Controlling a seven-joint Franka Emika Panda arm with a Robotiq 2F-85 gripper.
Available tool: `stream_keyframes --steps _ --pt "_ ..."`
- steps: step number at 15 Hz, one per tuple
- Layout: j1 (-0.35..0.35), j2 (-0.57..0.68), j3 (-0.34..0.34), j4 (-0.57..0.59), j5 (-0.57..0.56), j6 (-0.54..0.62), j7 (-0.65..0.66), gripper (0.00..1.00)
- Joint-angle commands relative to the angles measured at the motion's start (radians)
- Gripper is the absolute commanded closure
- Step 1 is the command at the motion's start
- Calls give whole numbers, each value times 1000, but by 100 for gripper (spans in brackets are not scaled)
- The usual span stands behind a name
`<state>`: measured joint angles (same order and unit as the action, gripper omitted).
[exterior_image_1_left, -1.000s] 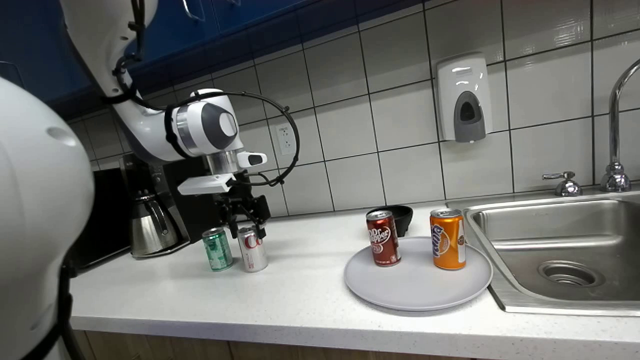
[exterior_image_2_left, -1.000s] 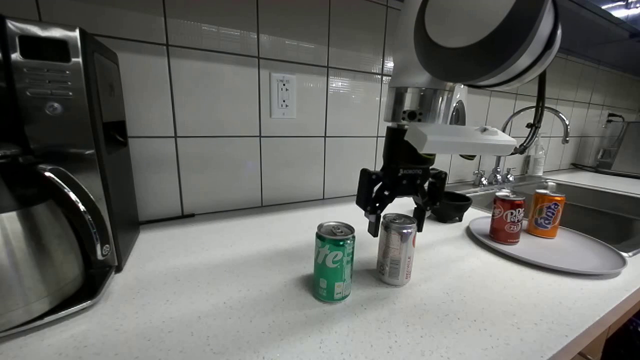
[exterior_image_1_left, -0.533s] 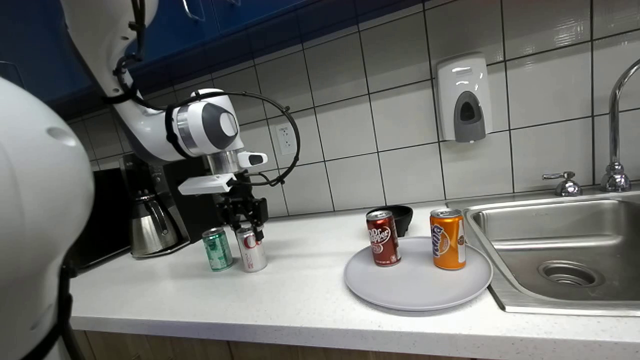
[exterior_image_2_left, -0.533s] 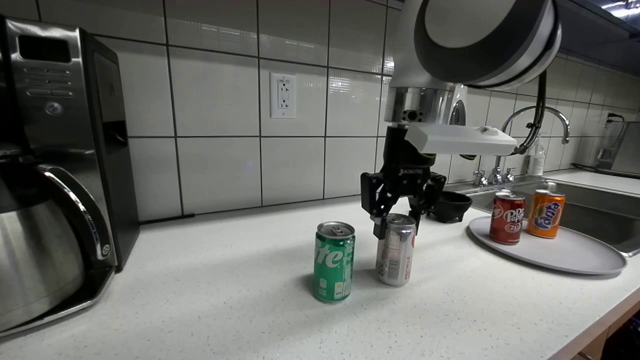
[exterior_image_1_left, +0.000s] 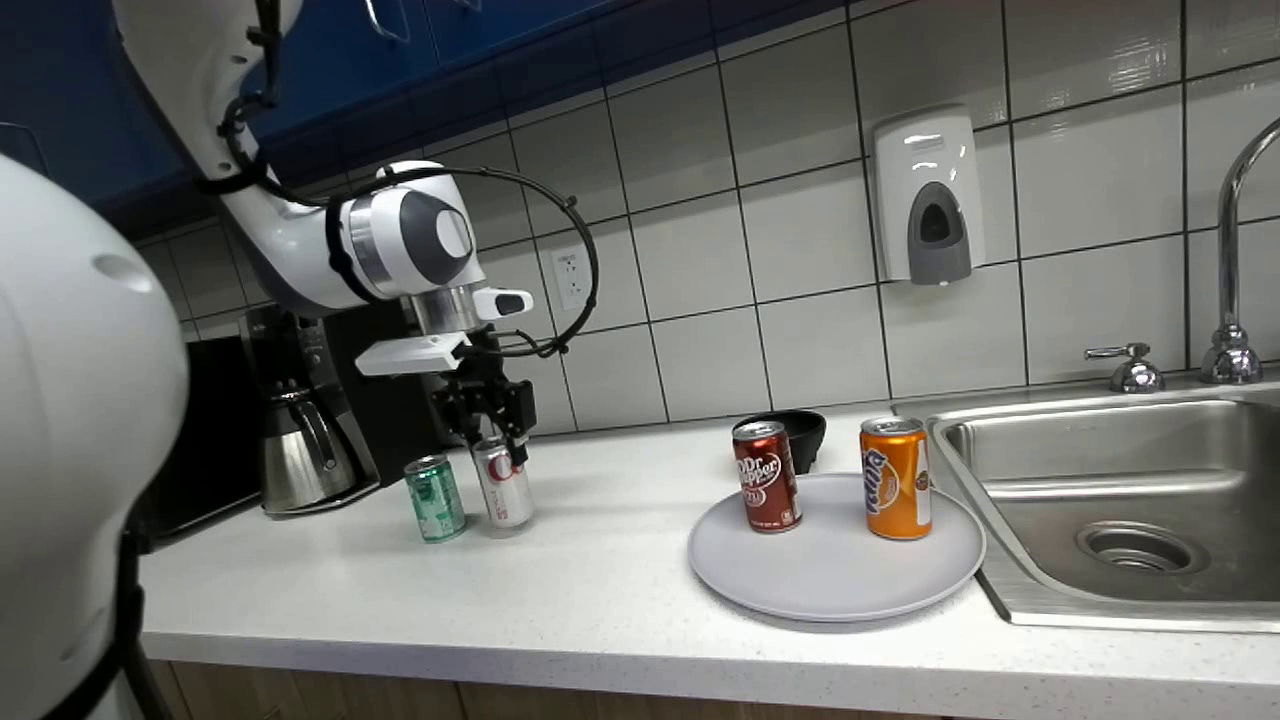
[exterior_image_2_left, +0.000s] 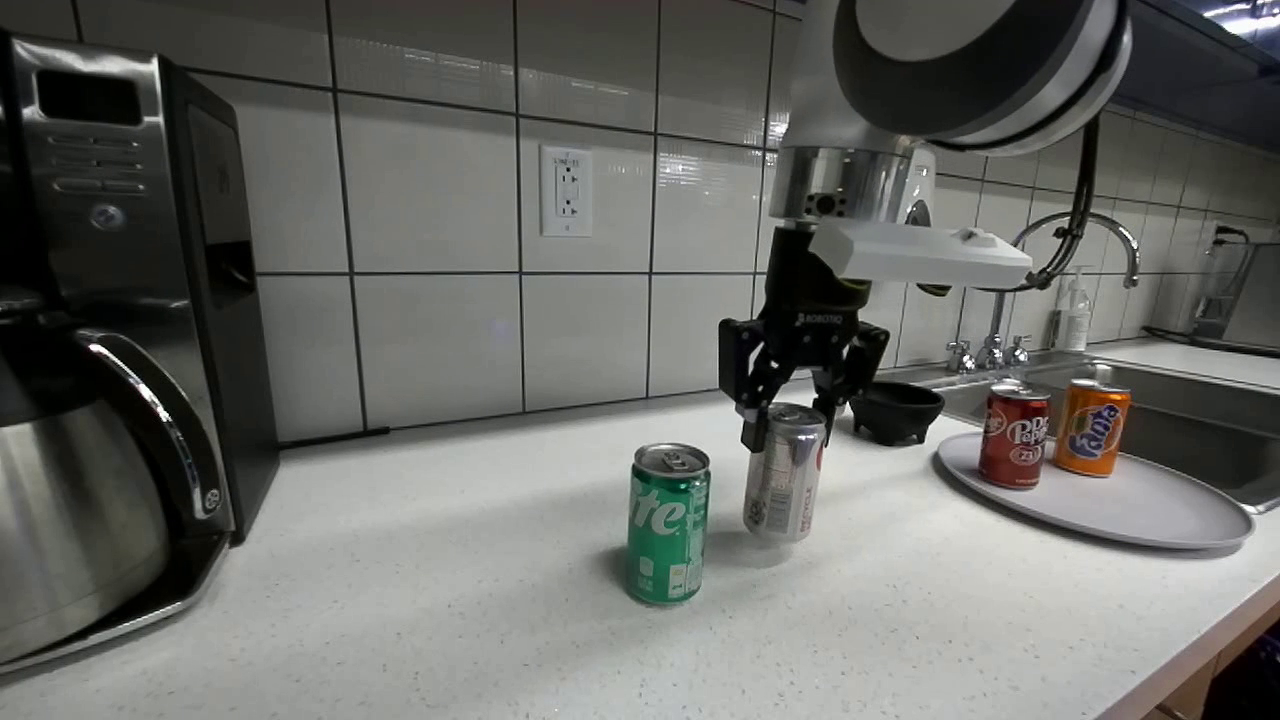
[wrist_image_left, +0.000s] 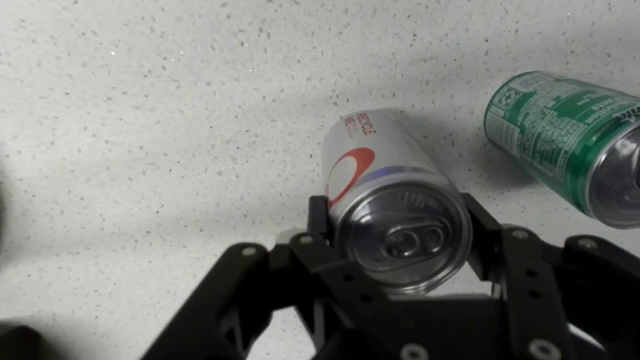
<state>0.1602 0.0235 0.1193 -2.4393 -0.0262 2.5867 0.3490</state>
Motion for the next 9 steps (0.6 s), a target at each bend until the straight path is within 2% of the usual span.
stream_keyframes --steps 1,9 --pt "-12 -84 1 -25 14 -25 -15 62" --pt "-43 -216 -15 -104 24 -57 -20 62"
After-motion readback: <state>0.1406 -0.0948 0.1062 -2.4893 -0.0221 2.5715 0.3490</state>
